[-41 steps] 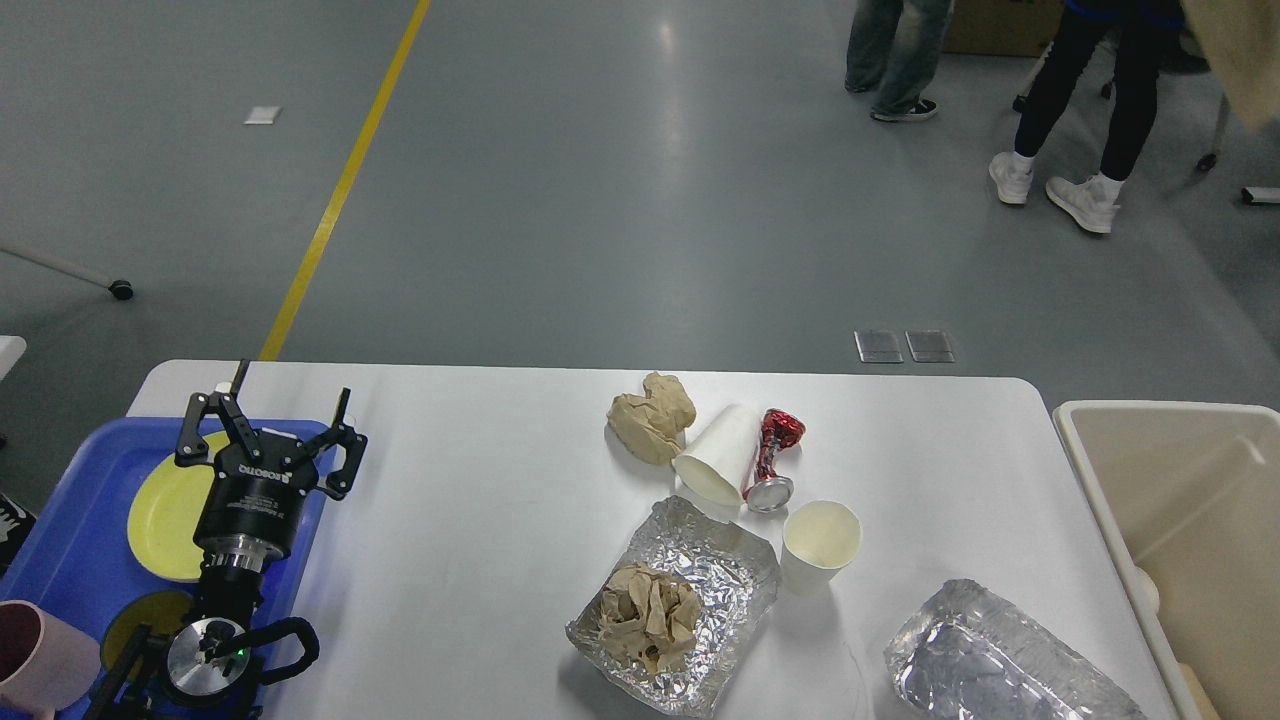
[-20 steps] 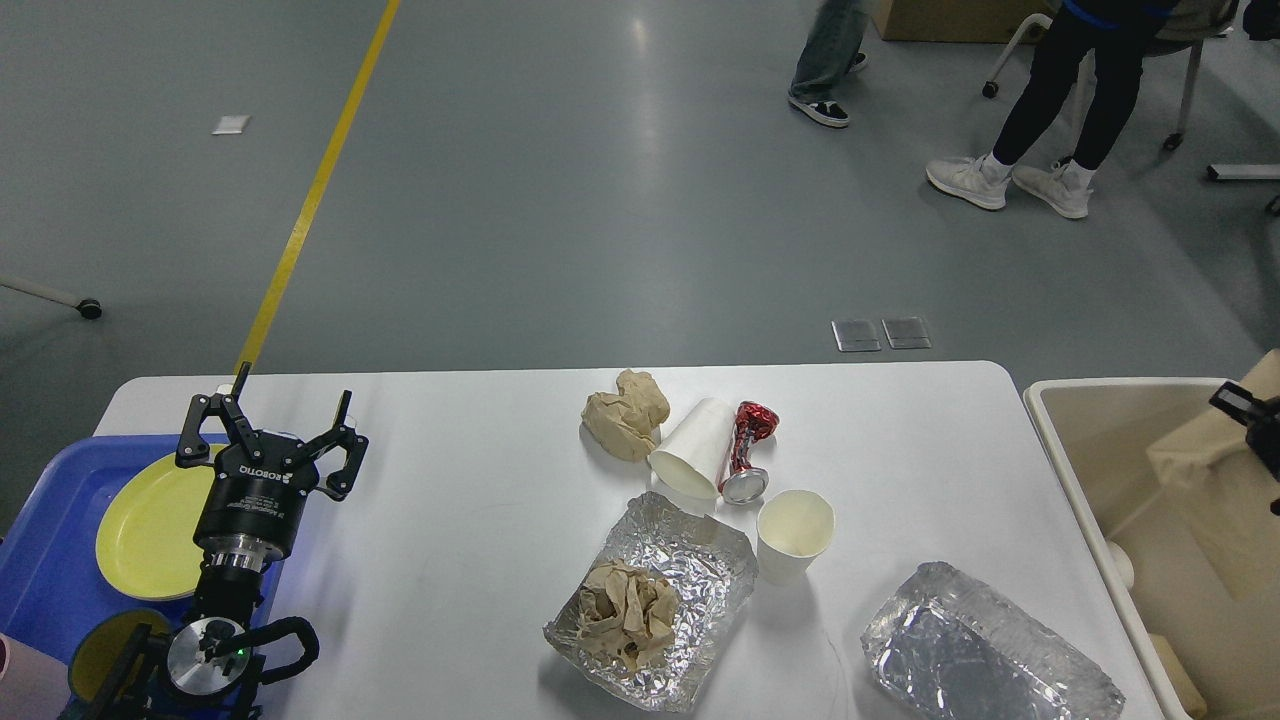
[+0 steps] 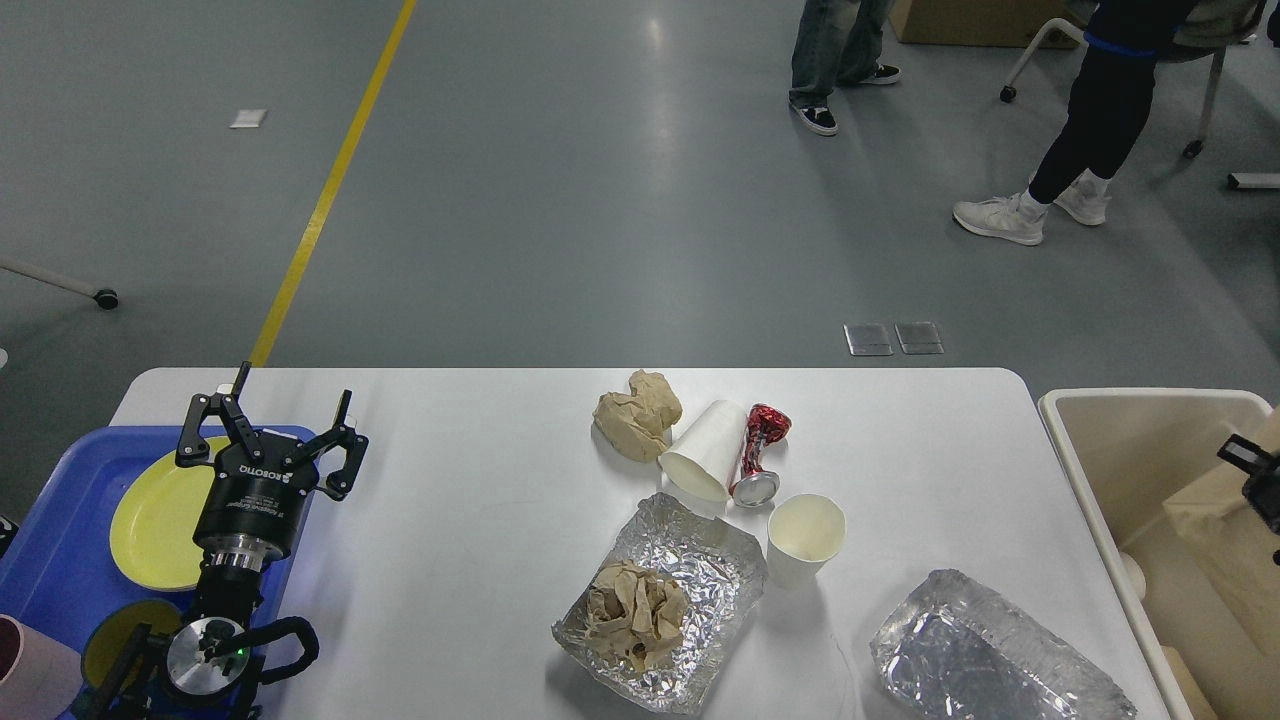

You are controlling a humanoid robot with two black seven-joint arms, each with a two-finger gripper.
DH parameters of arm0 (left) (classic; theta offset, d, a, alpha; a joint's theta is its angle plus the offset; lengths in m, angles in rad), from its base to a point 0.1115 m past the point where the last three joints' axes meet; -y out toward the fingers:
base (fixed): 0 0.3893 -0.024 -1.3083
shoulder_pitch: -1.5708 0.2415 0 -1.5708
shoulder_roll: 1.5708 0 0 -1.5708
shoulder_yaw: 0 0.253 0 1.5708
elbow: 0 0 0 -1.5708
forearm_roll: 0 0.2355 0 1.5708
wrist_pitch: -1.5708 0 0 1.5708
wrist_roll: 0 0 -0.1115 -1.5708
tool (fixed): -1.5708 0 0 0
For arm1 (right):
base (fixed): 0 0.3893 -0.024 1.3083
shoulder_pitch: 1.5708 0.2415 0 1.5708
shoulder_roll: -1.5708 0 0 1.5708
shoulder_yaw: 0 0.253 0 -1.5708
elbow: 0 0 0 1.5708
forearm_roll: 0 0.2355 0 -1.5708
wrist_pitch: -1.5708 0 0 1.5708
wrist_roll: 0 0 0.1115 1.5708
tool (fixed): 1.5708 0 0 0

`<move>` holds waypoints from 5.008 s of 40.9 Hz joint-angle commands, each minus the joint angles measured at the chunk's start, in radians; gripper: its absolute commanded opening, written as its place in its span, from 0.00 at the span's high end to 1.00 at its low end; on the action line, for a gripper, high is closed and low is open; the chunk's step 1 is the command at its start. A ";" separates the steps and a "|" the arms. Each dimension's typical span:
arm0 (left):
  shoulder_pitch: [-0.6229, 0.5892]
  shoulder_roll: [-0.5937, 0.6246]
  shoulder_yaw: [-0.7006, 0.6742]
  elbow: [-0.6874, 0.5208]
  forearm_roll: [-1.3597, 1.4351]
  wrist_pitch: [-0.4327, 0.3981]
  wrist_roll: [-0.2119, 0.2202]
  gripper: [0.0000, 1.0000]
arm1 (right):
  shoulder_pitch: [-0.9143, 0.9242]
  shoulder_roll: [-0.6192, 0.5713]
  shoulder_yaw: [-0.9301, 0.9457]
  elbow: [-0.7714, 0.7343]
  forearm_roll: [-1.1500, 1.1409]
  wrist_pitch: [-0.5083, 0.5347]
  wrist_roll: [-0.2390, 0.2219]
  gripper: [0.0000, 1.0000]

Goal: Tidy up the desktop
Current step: 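Release the paper bag into the bin with the right gripper, then raise the right gripper and move it over the crumpled foil tray, then lower the right gripper onto the foil tray and grasp it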

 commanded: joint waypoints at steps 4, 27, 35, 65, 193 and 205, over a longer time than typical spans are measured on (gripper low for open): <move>0.000 0.000 0.000 0.000 0.000 0.000 0.001 0.04 | -0.062 0.020 0.004 -0.040 -0.001 -0.001 0.001 1.00; 0.000 0.000 0.000 0.000 0.000 0.000 -0.001 0.04 | -0.127 0.098 0.020 -0.031 0.011 -0.259 0.004 0.00; 0.000 0.000 0.000 0.000 0.000 0.000 0.001 0.04 | -0.112 0.098 0.024 -0.005 0.011 -0.257 0.004 0.00; 0.000 0.000 0.000 0.001 0.000 0.000 0.001 0.04 | 0.738 -0.009 -0.361 0.790 -0.001 0.102 0.003 0.00; 0.000 0.000 0.000 0.000 0.000 0.000 0.001 0.04 | 0.669 0.555 -0.201 1.333 -0.517 0.133 -0.149 0.09; 0.000 0.000 0.000 0.000 0.000 0.000 0.001 0.04 | 0.567 0.558 -0.224 1.219 -0.517 0.133 -0.149 0.32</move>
